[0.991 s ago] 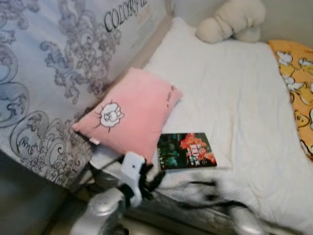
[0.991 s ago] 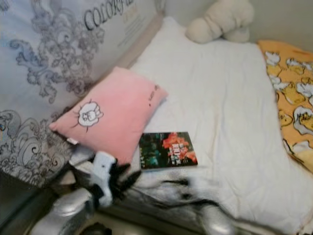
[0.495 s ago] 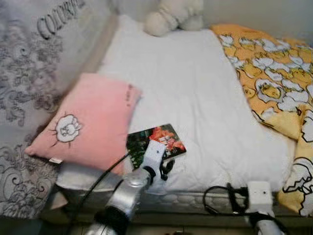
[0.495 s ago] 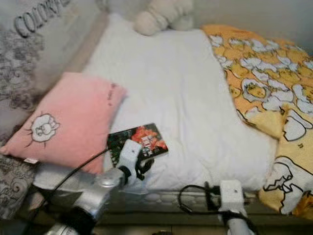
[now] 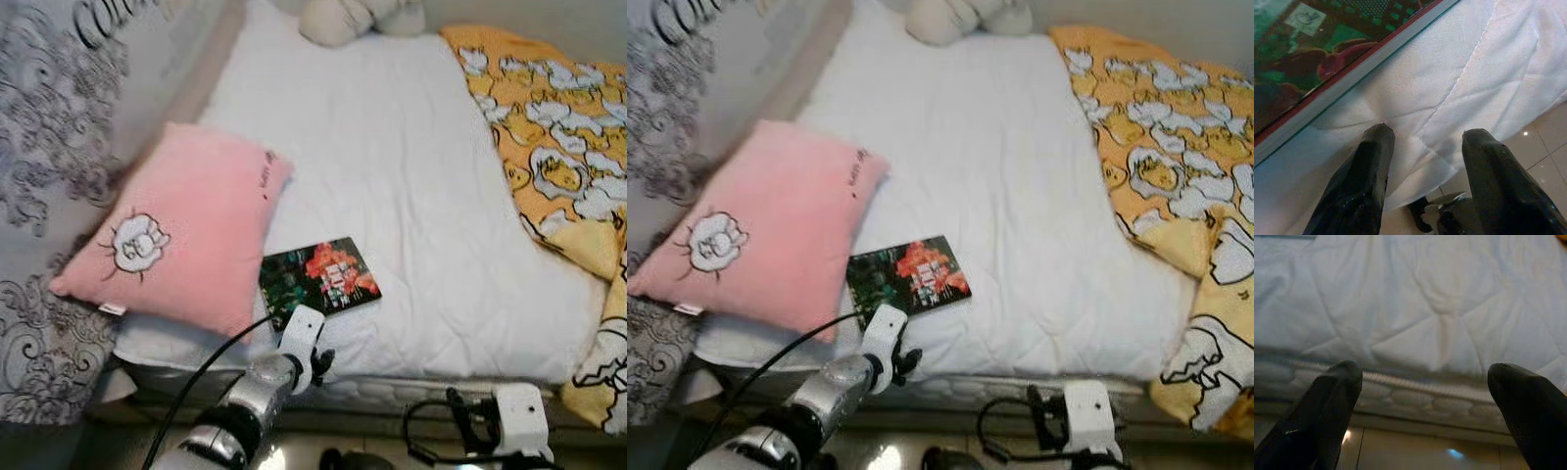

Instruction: Clean up the room

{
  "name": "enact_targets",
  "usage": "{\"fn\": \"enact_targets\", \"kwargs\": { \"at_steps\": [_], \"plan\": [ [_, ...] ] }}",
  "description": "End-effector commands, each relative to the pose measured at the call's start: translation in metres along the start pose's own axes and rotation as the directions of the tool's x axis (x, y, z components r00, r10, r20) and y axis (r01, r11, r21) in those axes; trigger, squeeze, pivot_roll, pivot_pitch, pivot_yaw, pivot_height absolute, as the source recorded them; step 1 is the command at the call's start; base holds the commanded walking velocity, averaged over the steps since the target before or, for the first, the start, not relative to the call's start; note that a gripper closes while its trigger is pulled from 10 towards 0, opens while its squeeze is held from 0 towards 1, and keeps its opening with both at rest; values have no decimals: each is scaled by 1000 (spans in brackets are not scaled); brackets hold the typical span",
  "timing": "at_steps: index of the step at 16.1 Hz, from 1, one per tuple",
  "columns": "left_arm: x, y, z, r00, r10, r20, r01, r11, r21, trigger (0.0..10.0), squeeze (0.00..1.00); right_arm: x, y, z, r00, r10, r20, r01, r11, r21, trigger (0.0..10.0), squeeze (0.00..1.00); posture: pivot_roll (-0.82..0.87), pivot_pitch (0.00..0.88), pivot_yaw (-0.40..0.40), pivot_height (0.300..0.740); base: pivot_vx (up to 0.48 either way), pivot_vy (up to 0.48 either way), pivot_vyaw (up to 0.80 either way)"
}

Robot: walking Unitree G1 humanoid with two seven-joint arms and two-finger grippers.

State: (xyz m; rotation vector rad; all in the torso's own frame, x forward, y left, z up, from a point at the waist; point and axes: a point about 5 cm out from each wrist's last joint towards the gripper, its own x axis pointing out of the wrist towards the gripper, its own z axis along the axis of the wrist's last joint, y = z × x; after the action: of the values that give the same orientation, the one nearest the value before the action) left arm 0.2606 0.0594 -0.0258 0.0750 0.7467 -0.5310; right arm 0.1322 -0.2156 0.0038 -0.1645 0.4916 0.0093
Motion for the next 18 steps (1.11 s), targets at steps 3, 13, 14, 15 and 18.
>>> {"fn": "enact_targets", "kwargs": {
  "at_steps": [3, 13, 14, 15, 18],
  "plan": [
    [-1, 15, 5, 996, 87, 5, -87, 996, 36, 10000, 0, -6, -4, 0, 1000, 3, -12, -3, 1000, -7, 10000, 0, -102, 169, -128, 740, 0, 0, 0],
    [-37, 96, -21, 958, 274, -82, -248, 938, 241, 10000, 0, -15, 10, -1, 994, 104, -11, -104, 994, 21, 10000, 0, -93, 173, -100, 740, 0, 0, 0],
    [-41, 99, -21, 964, 250, -91, -223, 946, 234, 10000, 0, -16, 17, -3, 986, 164, -28, -164, 986, 21, 10000, 0, -91, 171, -96, 740, 0, 0, 0],
    [-43, 92, -27, 977, 165, -134, -137, 971, 196, 10000, 0, -18, 21, -7, 979, 196, -52, -195, 981, 16, 10000, 0, -88, 169, -93, 740, 0, 0, 0],
    [-50, 56, -39, 982, -48, -182, 69, 991, 112, 10000, 0, -21, 22, -13, 975, 207, -81, -206, 978, 27, 10000, 0, -89, 166, -89, 740, 0, 0, 0]
  ]
}}
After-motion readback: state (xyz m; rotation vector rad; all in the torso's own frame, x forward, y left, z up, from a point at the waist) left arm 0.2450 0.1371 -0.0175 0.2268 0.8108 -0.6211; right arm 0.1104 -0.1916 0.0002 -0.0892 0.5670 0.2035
